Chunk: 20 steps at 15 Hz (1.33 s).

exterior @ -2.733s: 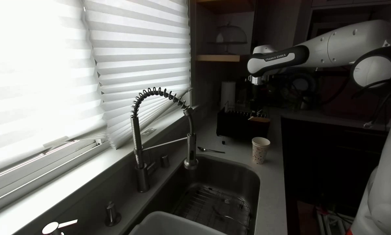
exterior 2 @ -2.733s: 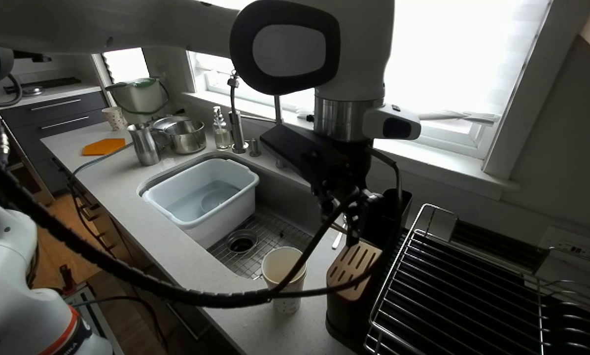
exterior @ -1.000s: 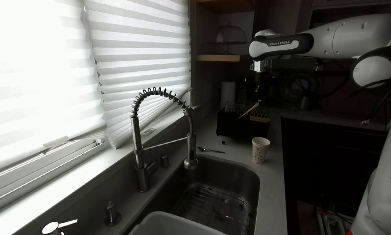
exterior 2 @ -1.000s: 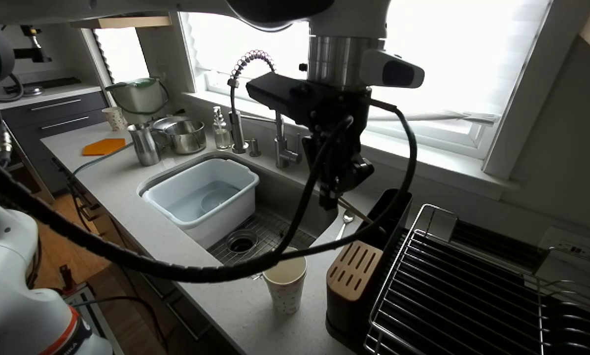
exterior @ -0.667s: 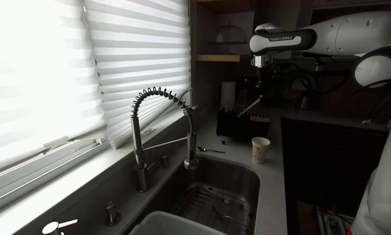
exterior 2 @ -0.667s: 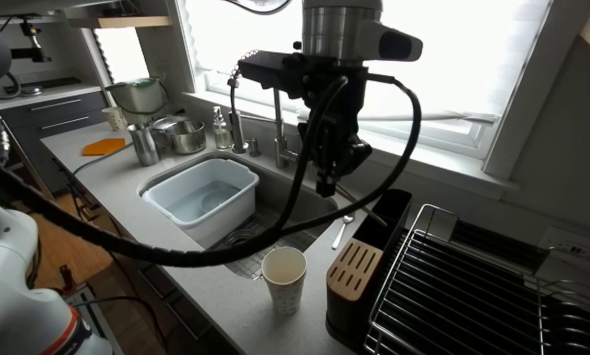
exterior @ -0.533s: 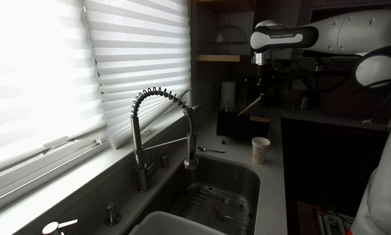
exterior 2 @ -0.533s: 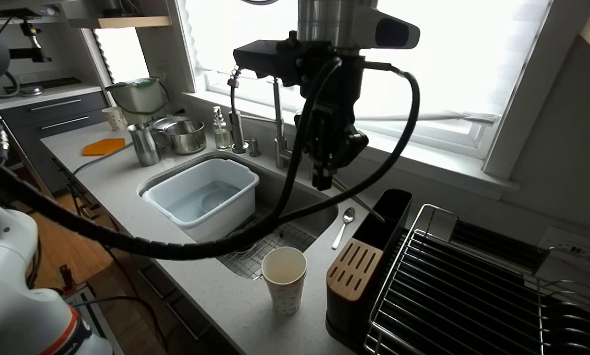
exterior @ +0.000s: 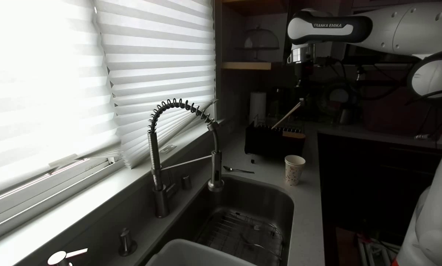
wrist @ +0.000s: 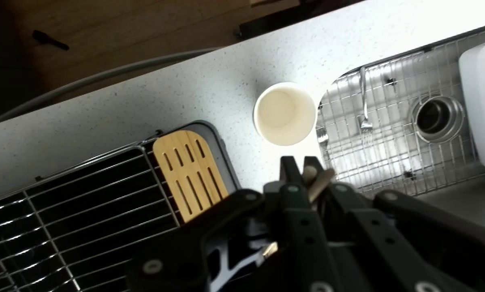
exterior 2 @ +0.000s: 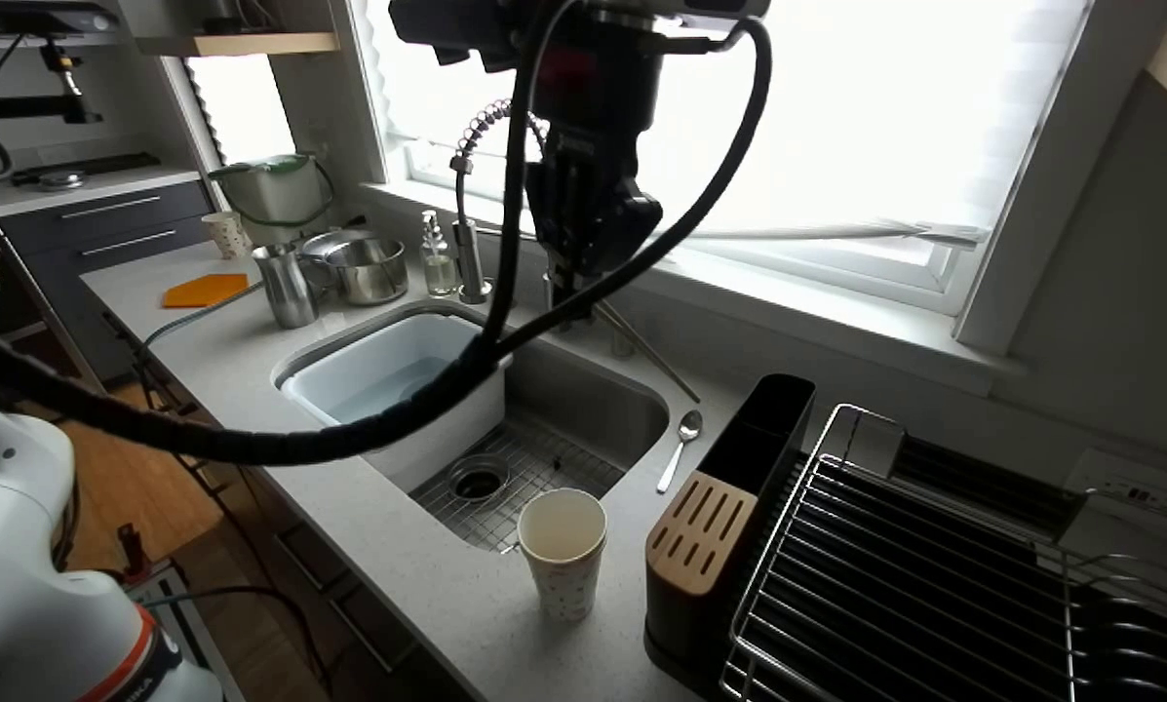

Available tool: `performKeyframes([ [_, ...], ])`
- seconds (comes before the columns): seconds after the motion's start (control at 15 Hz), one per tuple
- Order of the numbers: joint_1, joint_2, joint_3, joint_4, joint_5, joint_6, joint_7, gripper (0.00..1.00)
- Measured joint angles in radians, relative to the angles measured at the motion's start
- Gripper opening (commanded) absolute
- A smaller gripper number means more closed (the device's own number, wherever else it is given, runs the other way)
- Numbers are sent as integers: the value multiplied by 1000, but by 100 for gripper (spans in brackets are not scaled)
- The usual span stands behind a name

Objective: Put the chopping sticks in the cup

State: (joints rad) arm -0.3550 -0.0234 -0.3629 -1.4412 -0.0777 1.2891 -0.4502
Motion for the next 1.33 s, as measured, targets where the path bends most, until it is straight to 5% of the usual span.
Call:
performKeyframes([
  [0.6, 2, 31, 6, 26, 52, -256, -84, 2],
  [1.33, -35, 128, -4, 28, 1, -301, -108, 2],
])
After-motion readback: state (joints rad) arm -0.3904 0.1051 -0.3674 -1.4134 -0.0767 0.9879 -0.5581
